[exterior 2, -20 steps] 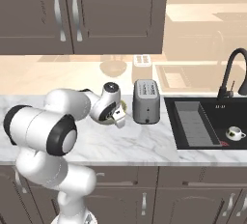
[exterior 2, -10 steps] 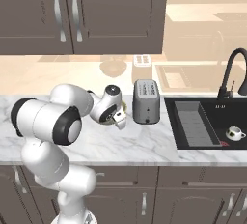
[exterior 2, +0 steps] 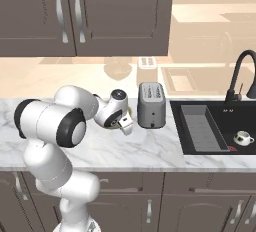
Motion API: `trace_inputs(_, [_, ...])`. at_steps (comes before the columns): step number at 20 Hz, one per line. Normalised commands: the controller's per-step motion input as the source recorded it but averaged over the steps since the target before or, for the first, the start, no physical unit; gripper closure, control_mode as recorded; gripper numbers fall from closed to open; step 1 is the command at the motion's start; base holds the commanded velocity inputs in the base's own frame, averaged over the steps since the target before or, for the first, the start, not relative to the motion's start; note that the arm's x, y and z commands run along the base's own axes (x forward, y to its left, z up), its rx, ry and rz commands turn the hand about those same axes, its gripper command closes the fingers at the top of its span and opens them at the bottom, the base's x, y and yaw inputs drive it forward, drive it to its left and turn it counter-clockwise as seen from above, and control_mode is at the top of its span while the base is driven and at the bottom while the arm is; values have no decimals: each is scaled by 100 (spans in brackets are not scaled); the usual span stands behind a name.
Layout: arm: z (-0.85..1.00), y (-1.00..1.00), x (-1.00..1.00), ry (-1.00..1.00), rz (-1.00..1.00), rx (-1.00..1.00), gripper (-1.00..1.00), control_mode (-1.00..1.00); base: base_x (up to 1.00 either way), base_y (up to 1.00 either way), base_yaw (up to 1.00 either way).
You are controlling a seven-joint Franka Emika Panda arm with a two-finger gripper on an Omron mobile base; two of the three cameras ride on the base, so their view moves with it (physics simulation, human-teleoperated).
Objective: Pick the mug and place it in the sink. Pick the bowl and place it in the open cabinet and then close the cabinet.
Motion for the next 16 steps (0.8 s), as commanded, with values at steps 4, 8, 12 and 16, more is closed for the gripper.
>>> trace_inputs(4, [-6, 0, 0, 0, 0, 0, 100, -100, 0, 0, 0])
trace_inputs(8, [0, 0, -3, 0, 0, 0, 100, -100, 0, 0, 0])
trace_inputs(12, [3, 0, -33, 0, 0, 0, 100, -100, 0, 0, 0])
trace_inputs(16, [48, 0, -58, -1, -7, 1, 100, -100, 0, 0, 0])
